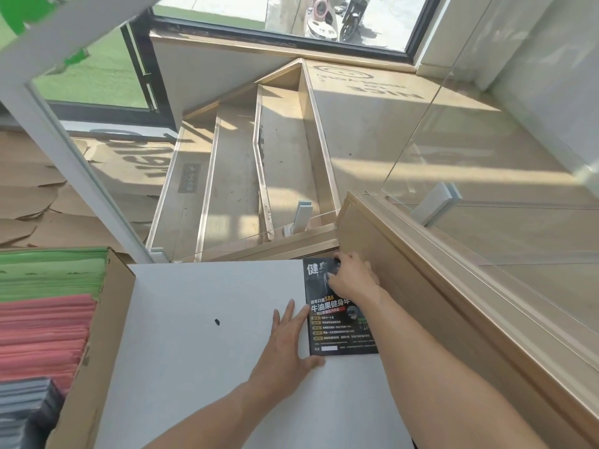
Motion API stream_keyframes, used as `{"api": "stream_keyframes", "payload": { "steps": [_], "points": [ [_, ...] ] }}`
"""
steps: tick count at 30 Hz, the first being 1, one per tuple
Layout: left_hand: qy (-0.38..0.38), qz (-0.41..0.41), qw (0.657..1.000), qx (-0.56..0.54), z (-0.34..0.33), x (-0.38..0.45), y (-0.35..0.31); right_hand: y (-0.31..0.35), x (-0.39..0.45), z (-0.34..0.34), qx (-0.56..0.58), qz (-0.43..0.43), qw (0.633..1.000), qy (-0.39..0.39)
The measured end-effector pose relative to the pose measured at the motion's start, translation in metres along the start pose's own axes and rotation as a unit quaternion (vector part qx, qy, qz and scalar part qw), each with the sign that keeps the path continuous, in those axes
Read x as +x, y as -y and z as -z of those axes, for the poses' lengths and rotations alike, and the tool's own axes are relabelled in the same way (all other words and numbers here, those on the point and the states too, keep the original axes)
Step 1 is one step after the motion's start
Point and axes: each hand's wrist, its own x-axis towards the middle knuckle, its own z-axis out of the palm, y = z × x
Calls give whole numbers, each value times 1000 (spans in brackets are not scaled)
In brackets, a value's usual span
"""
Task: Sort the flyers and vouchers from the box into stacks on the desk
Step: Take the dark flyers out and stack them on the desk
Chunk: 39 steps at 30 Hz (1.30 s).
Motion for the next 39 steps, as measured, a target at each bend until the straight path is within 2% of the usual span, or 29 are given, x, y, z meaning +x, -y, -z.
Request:
{"api": "stream_keyframes", "payload": {
  "steps": [3, 5, 7, 9, 13, 16, 18, 20, 22, 24, 26, 34, 39],
  "points": [
    [5, 6, 1000, -26, 13, -5, 0, 7, -18, 4, 16, 24, 997, -68],
    [-38, -38, 998, -25, 28, -17, -2, 20, -37, 11, 41, 73, 989, -125],
    [-116, -87, 989, -10, 47, -41, -5, 40, -62, 11, 66, 128, 977, -159],
    [-201, -128, 971, -28, 69, -75, -8, 65, -95, 0, 110, 175, 965, -162],
    [-366, -188, 911, -39, 125, -152, -3, 126, -177, -48, 205, 287, 929, -115],
    [-459, -178, 870, -16, 170, -202, 24, 175, -240, -90, 233, 396, 881, -116],
    [-490, -142, 859, 48, 196, -229, 52, 204, -271, -115, 208, 475, 845, -134],
    [-481, -69, 863, 137, 217, -250, 86, 225, -290, -137, 148, 517, 828, -157],
    [-430, 13, 875, 223, 229, -266, 118, 235, -298, -153, 81, 515, 835, -177],
    [-359, 39, 873, 327, 230, -276, 142, 236, -303, -165, 22, 502, 843, -194],
    [-321, 31, 864, 387, 226, -281, 153, 232, -307, -172, -9, 496, 841, -215],
    [-334, 15, 867, 369, 215, -294, 156, 229, -320, -176, -84, 479, 824, -290],
    [-330, 3, 871, 363, 213, -299, 160, 230, -326, -180, -59, 467, 826, -311]
  ]
}}
